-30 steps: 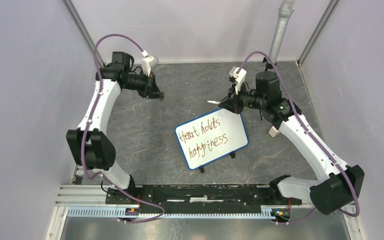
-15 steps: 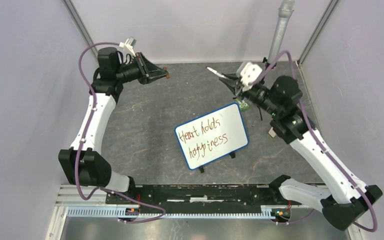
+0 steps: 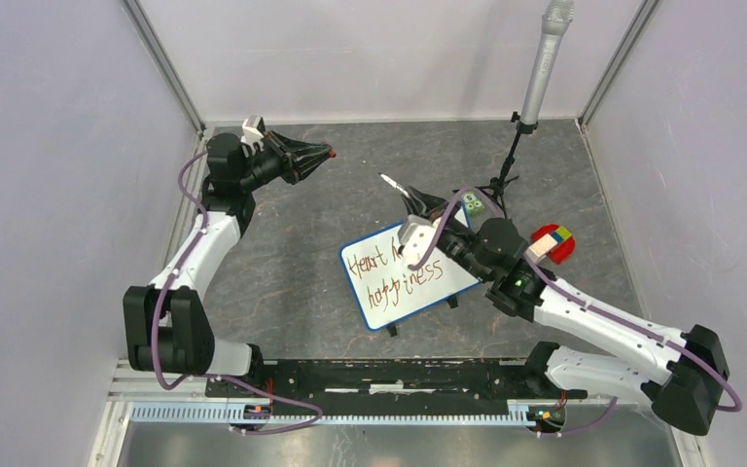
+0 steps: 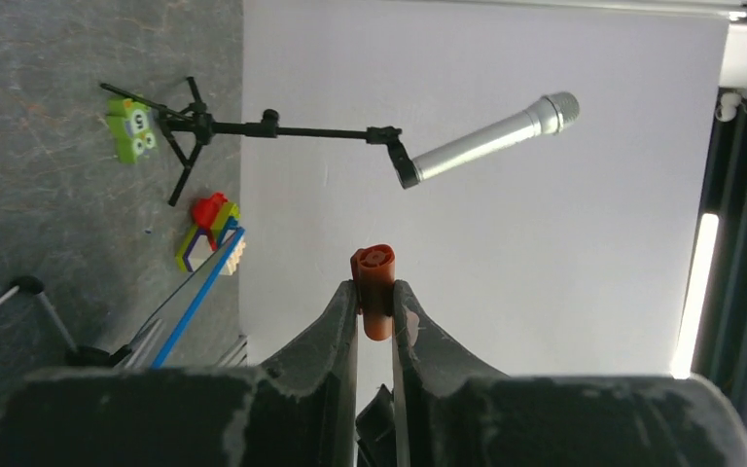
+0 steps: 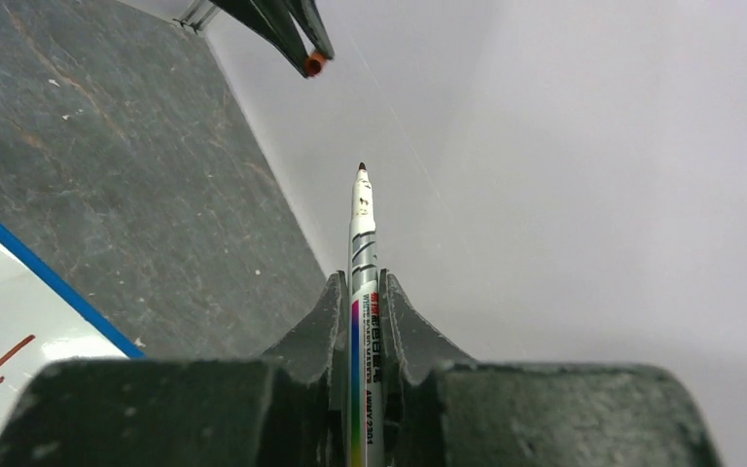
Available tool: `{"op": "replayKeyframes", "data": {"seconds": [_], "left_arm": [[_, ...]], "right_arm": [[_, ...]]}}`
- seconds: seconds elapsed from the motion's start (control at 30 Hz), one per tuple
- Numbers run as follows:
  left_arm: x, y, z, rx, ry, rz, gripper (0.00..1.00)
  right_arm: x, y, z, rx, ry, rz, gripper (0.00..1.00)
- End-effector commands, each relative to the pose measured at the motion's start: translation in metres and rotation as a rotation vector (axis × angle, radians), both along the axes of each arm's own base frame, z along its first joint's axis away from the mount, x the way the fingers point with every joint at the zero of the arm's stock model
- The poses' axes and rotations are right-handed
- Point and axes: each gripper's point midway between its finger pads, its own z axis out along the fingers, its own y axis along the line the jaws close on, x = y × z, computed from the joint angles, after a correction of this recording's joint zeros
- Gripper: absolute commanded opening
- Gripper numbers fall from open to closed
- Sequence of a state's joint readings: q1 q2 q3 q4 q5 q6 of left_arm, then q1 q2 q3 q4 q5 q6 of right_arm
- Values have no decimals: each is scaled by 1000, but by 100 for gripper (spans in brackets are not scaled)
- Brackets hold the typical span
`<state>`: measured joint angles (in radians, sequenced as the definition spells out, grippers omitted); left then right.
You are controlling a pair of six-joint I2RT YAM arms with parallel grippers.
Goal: Write a sentence on the whiteboard
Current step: Insert the whiteboard marker without the cap into the pen cap.
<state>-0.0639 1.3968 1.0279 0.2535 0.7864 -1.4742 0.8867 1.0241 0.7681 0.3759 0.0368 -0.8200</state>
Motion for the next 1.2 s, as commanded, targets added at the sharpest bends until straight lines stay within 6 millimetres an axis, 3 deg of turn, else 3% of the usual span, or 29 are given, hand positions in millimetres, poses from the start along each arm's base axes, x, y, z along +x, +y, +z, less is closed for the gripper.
{"op": "replayKeyframes", "data": {"seconds": [0.0,0.17,0.33,0.57,0.87,1.03,1.17], "left_arm": [[-19,-16,37,-86,-114,-19,2],[-25,-30,42,-128,-150,-37,2],[-34,-39,52,-125,-187,-73,2],[-41,-42,42,-85,-186,-79,2],[-40,-43,60,28,-250,-55,2],[-39,-34,78,6,-269,-9,2],[-45,-35,80,-40,-261,-18,2]], "right_arm": [[-2,5,22,-53,-181,-68,0],[6,17,18,-124,-171,-172,0],[0,20,18,-120,-184,-211,0],[0,15,27,-29,-145,-245,0],[3,26,45,271,159,-230,0],[-1,40,43,322,250,-174,0],[-3,44,44,320,262,-147,0]]}}
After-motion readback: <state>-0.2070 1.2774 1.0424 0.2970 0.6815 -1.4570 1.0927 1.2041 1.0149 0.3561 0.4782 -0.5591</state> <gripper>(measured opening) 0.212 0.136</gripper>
